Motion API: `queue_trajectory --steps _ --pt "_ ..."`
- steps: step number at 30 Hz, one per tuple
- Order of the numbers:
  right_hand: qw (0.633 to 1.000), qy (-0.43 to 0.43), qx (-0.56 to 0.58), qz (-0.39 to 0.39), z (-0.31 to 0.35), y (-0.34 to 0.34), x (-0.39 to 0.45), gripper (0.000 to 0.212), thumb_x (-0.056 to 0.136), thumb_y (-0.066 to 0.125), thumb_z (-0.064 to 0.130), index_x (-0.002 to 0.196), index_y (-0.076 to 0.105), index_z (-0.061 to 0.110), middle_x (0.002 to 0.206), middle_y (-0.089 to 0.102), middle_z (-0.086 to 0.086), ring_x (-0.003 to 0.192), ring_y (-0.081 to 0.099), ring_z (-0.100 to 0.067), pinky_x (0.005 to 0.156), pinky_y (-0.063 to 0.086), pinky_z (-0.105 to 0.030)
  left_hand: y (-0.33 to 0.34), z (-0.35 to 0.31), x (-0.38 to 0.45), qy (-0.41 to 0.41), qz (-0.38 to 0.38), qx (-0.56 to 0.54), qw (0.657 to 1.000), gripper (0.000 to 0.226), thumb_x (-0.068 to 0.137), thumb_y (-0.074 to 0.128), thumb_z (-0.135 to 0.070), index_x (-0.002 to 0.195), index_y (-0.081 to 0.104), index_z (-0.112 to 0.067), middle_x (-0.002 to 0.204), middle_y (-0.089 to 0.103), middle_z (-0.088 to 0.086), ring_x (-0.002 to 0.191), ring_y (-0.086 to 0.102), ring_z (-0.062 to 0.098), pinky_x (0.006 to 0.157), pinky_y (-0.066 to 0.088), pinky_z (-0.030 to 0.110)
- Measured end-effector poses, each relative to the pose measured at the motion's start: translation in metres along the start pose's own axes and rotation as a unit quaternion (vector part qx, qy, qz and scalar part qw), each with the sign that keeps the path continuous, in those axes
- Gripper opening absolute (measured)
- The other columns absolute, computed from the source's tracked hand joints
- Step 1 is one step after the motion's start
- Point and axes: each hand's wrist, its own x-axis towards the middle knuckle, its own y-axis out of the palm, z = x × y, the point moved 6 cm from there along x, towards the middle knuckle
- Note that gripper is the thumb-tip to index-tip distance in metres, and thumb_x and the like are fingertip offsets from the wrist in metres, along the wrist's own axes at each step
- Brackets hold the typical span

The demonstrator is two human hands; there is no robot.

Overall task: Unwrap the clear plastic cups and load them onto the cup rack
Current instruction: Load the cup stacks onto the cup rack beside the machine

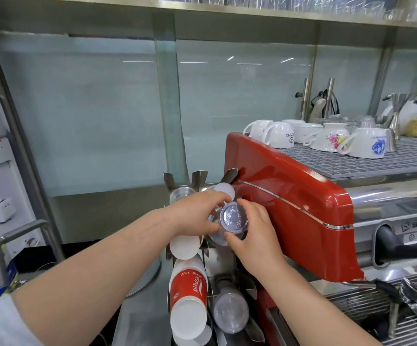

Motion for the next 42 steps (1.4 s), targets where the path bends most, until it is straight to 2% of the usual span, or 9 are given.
queue_trajectory --steps 4,9,12,14,18,24,28,33,42 --pt "1.0 -0.008 -0.006 0.012 -0.004 0.005 -0.002 0.069 0.07 0.076 0.02 0.132 0.045 0.024 0.124 0.041 0.013 0.114 0.041 0.002 0.1 0.034 -0.017 0.006 0.0 0.0 -0.008 0.014 0.013 1.0 0.051 0.08 0.068 -0.03 0.127 0.049 -0.03 0.121 0.057 -0.005 0.108 0.056 0.013 0.092 0.049 0.033" --pt "0.999 -0.008 -0.014 0.029 -0.017 0.014 -0.008 0.067 0.072 0.076 0.015 0.132 0.046 0.022 0.124 0.04 0.014 0.109 0.037 0.01 0.093 0.025 0.003 0.018 0.003 0.004 -0.014 0.032 0.026 0.999 0.052 0.08 0.068 -0.027 0.128 0.05 -0.025 0.121 0.058 -0.002 0.108 0.056 0.015 0.093 0.048 0.033" --pt "0.999 0.001 -0.023 0.037 -0.023 0.019 -0.008 0.068 0.072 0.076 0.012 0.132 0.045 0.022 0.125 0.04 0.015 0.109 0.038 0.009 0.091 0.023 0.006 0.023 0.005 0.01 -0.024 0.056 0.038 0.997 0.052 0.08 0.068 -0.025 0.128 0.049 -0.024 0.121 0.058 -0.001 0.108 0.056 0.018 0.093 0.048 0.036" --pt "0.999 0.004 -0.024 0.037 -0.026 0.022 -0.007 0.068 0.071 0.075 0.01 0.132 0.046 0.022 0.125 0.042 0.015 0.113 0.043 0.001 0.095 0.024 0.002 0.024 0.005 0.015 -0.033 0.07 0.049 0.996 0.049 0.08 0.067 -0.024 0.127 0.05 -0.022 0.117 0.059 0.0 0.104 0.057 0.019 0.088 0.049 0.035" --pt "0.997 0.017 -0.058 0.041 -0.032 0.03 -0.006 0.072 0.072 0.073 0.013 0.137 0.042 0.021 0.136 0.047 0.003 0.122 0.043 -0.015 0.104 0.032 -0.021 0.024 0.01 0.024 -0.051 0.1 0.066 0.992 0.039 0.085 0.061 -0.023 0.123 0.052 -0.022 0.105 0.058 -0.003 0.098 0.057 0.019 0.074 0.041 0.026" --pt "0.994 0.036 -0.086 0.053 -0.042 0.046 0.0 0.073 0.075 0.067 0.01 0.14 0.037 0.021 0.14 0.041 0.002 0.126 0.039 -0.018 0.107 0.032 -0.025 0.028 0.019 0.036 -0.052 0.095 0.068 0.992 0.03 0.085 0.059 -0.017 0.115 0.061 -0.019 0.112 0.064 0.0 0.102 0.061 0.021 0.089 0.051 0.037" --pt "0.991 0.067 -0.084 0.074 -0.058 0.059 -0.002 0.08 0.074 0.069 0.01 0.143 0.03 0.022 0.137 0.031 0.003 0.125 0.039 -0.017 0.107 0.033 -0.025 0.041 0.029 0.041 -0.041 0.08 0.082 0.993 0.025 0.086 0.058 -0.019 0.109 0.066 -0.02 0.106 0.069 0.0 0.098 0.063 0.021 0.086 0.053 0.037" --pt "0.985 0.078 -0.122 0.091 -0.065 0.071 0.0 0.076 0.078 0.067 0.009 0.144 0.029 0.012 0.139 0.033 -0.005 0.128 0.039 -0.023 0.108 0.033 -0.028 0.053 0.038 0.038 -0.05 0.108 0.057 0.991 0.023 0.089 0.055 -0.026 0.109 0.067 -0.024 0.105 0.07 -0.002 0.098 0.063 0.02 0.087 0.052 0.039" --pt "0.976 0.127 -0.126 0.127 -0.07 0.077 0.006 0.082 0.076 0.069 0.011 0.145 0.025 0.012 0.138 0.029 -0.007 0.125 0.042 -0.025 0.107 0.037 -0.032 0.056 0.038 0.039 -0.042 0.141 0.009 0.989 0.017 0.092 0.05 -0.028 0.096 0.065 -0.02 0.098 0.069 0.001 0.091 0.064 0.021 0.087 0.053 0.044"
